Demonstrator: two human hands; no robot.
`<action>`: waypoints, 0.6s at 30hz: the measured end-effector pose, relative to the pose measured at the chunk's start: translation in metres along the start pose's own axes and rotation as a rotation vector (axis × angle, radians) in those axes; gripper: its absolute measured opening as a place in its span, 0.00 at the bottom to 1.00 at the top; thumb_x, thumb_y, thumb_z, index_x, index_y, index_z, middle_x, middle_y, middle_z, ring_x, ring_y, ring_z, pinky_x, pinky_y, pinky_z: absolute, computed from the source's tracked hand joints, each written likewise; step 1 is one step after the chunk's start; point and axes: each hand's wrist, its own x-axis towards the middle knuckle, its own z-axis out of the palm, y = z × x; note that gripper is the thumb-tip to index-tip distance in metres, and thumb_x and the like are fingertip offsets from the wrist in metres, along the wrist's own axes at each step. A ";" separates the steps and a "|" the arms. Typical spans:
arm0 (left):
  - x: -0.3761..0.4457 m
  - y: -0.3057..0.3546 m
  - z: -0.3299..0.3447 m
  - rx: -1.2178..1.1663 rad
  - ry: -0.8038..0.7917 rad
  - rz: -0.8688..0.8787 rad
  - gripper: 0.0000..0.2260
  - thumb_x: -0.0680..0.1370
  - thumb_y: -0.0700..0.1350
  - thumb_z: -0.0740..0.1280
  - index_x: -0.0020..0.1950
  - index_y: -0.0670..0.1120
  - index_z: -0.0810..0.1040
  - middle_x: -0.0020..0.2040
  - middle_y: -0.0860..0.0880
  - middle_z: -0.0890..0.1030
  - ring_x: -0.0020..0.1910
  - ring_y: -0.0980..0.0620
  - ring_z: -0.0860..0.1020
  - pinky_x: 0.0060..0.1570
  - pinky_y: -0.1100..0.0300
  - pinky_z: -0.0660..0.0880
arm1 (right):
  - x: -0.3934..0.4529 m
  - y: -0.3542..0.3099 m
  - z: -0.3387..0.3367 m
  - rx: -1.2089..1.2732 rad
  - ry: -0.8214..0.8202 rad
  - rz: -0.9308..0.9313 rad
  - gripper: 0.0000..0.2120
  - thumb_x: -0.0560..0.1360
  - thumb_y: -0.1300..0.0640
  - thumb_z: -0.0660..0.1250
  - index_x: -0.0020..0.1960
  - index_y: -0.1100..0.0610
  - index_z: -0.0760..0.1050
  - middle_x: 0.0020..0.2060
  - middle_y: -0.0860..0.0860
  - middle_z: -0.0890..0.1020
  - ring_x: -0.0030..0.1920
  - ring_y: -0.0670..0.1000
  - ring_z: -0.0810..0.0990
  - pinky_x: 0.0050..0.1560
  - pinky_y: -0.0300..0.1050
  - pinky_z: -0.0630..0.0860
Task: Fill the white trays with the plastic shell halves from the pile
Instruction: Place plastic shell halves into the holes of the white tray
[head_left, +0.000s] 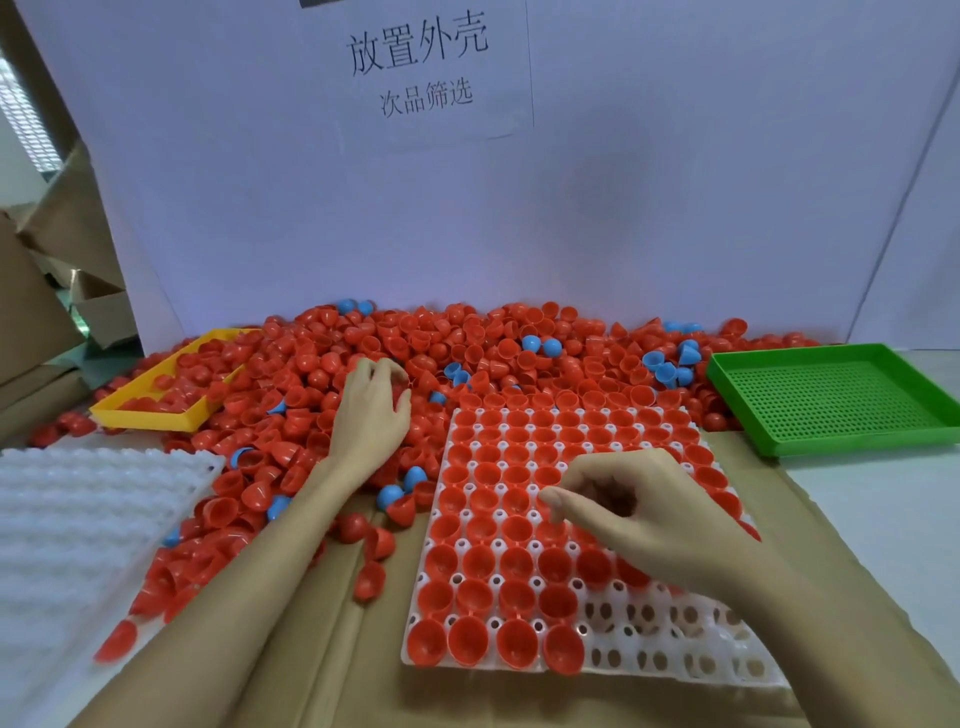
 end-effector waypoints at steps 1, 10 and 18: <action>0.010 -0.001 0.003 0.069 -0.013 0.034 0.10 0.82 0.41 0.69 0.63 0.42 0.77 0.61 0.44 0.75 0.62 0.44 0.74 0.55 0.51 0.76 | 0.000 0.000 0.001 -0.008 0.004 -0.002 0.14 0.82 0.43 0.68 0.41 0.47 0.83 0.28 0.43 0.78 0.28 0.45 0.74 0.32 0.33 0.68; 0.075 0.005 0.030 0.457 -0.501 0.140 0.36 0.79 0.41 0.66 0.84 0.57 0.56 0.86 0.46 0.42 0.84 0.39 0.44 0.78 0.35 0.55 | 0.001 0.008 0.002 -0.026 0.030 0.030 0.16 0.82 0.43 0.67 0.41 0.49 0.83 0.28 0.47 0.79 0.27 0.45 0.73 0.32 0.34 0.67; 0.076 0.005 0.027 0.639 -0.500 0.162 0.24 0.80 0.47 0.69 0.76 0.52 0.69 0.72 0.43 0.64 0.70 0.38 0.63 0.67 0.50 0.72 | 0.002 0.010 0.001 -0.056 0.034 0.043 0.15 0.83 0.44 0.67 0.41 0.49 0.84 0.28 0.42 0.78 0.28 0.44 0.74 0.33 0.33 0.68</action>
